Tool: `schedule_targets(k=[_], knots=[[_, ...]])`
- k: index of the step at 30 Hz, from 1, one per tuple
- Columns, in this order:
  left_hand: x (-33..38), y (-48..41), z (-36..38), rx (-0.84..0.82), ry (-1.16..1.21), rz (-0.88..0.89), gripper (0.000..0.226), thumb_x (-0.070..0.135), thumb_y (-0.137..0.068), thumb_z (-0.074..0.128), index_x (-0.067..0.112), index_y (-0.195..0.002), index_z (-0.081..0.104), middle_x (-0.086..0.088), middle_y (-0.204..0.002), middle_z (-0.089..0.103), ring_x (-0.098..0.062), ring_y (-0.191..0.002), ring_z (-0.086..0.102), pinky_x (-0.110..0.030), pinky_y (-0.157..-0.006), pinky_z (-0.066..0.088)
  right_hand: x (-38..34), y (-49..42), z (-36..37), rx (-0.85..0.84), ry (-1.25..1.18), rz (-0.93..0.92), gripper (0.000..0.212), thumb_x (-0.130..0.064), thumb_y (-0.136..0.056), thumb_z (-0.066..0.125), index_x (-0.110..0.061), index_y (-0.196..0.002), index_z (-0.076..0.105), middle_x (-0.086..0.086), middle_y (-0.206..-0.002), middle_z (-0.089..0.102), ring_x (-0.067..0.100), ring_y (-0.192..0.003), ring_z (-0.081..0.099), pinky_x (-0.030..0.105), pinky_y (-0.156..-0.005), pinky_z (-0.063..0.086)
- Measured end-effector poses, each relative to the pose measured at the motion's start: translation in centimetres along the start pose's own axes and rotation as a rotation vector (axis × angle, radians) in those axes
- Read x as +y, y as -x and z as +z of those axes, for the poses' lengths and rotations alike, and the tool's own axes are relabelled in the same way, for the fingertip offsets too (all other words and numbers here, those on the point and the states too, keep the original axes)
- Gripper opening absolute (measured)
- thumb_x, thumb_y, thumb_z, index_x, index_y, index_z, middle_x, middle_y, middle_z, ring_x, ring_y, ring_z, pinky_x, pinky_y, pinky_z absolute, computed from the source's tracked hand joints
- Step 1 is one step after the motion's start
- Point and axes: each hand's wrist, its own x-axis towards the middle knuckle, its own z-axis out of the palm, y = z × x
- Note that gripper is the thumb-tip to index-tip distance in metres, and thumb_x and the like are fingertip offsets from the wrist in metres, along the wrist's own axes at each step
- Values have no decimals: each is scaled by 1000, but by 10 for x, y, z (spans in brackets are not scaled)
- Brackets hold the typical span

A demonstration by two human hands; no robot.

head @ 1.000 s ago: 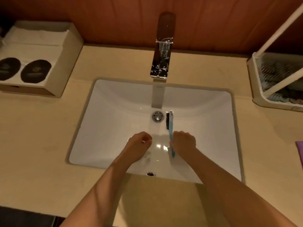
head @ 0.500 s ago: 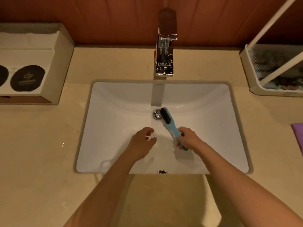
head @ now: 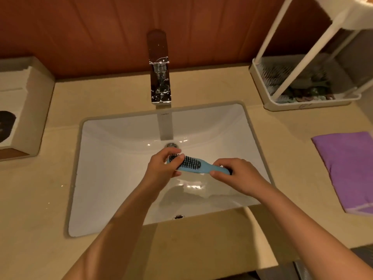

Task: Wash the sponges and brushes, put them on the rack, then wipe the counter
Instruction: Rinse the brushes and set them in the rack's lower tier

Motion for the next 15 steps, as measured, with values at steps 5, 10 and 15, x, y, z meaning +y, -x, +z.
schedule_targets(k=[5, 10, 15], knots=[[21, -4, 45, 148, 53, 86, 11, 18, -91, 58, 12, -90, 67, -4, -85, 62, -10, -75, 61, -12, -55, 53, 14, 12, -29, 127, 186, -122, 26, -36, -91, 53, -28, -115, 60, -2, -89, 58, 17, -80, 55, 32, -67, 42], [41, -2, 83, 136, 239, -71, 14, 16, -94, 53, 8, -97, 64, -9, -93, 62, -14, -83, 61, -13, -56, 56, 29, 20, -68, 292, 323, -197, 43, -39, -93, 50, -30, -135, 47, -3, -107, 57, 15, -96, 53, 26, -68, 31], [67, 1, 131, -76, 74, -31, 12, 15, -92, 54, 12, -95, 66, -7, -99, 64, -14, -85, 61, -20, -62, 56, 73, 31, -119, 295, 367, -233, 37, -41, -93, 47, -30, -128, 55, -5, -101, 56, 15, -97, 49, 26, -74, 25]])
